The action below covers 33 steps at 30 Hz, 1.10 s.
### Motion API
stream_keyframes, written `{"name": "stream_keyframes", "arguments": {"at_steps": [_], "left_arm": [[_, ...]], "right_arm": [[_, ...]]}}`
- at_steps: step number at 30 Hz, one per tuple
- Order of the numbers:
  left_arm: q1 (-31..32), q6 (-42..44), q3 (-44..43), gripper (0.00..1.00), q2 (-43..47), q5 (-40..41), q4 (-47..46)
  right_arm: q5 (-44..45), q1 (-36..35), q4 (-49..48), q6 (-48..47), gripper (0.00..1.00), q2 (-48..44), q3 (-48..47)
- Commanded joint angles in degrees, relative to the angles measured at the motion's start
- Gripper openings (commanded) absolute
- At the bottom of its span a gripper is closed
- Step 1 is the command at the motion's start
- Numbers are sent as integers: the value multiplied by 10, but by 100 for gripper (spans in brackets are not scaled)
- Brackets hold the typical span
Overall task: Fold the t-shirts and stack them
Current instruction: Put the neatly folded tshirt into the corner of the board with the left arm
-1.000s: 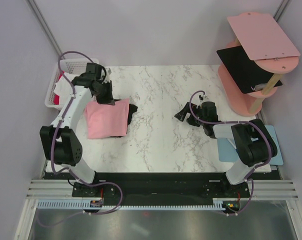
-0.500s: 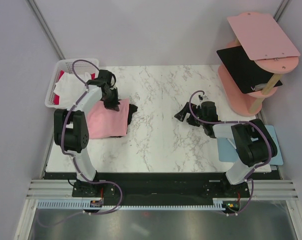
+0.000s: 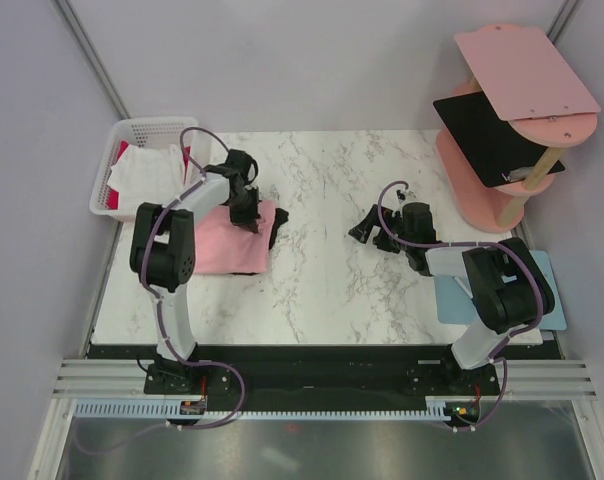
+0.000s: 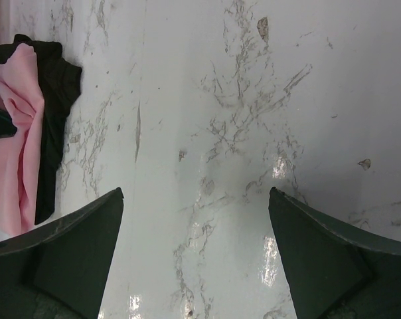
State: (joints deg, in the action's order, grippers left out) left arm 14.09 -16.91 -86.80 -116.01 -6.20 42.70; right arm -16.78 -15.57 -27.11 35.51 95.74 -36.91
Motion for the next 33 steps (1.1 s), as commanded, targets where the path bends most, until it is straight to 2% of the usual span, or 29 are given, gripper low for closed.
{"name": "stream_keyframes", "arguments": {"at_steps": [1,5,8,16,20,21,23,24,25,26,27,28,33], "left_arm": [[66,-15,11,2,-26,-48,-25],[102,-28,32,2,-14,-72,-39],[105,-37,44,2,10,-53,-44],[103,-40,55,2,178,38,-65],[86,-44,92,2,229,24,-113],[78,-49,102,2,235,9,-141],[42,-59,138,2,240,-80,-176],[26,-79,154,2,238,-120,-225],[11,-92,174,2,238,-214,-266],[-18,-109,216,2,231,-265,-303],[-31,-152,238,2,227,-309,-392],[-40,-175,277,2,220,-386,-434],[-50,-306,354,2,178,-478,-639]], "right_arm": [[-1,1,36,-12,98,15,-4],[-4,1,33,-11,98,20,-4],[-5,2,32,-11,98,22,-4],[-7,1,26,-8,98,25,-3],[-11,1,22,-6,98,30,-5],[-12,2,22,-8,98,31,-5],[-12,2,25,-8,98,33,-8],[-12,2,25,-9,98,34,-8],[-12,2,24,-9,98,36,-9],[-12,1,25,-9,98,36,-11],[-13,1,26,-10,98,37,-12],[-12,2,27,-10,98,38,-12],[-13,2,28,-11,98,41,-15]]}}
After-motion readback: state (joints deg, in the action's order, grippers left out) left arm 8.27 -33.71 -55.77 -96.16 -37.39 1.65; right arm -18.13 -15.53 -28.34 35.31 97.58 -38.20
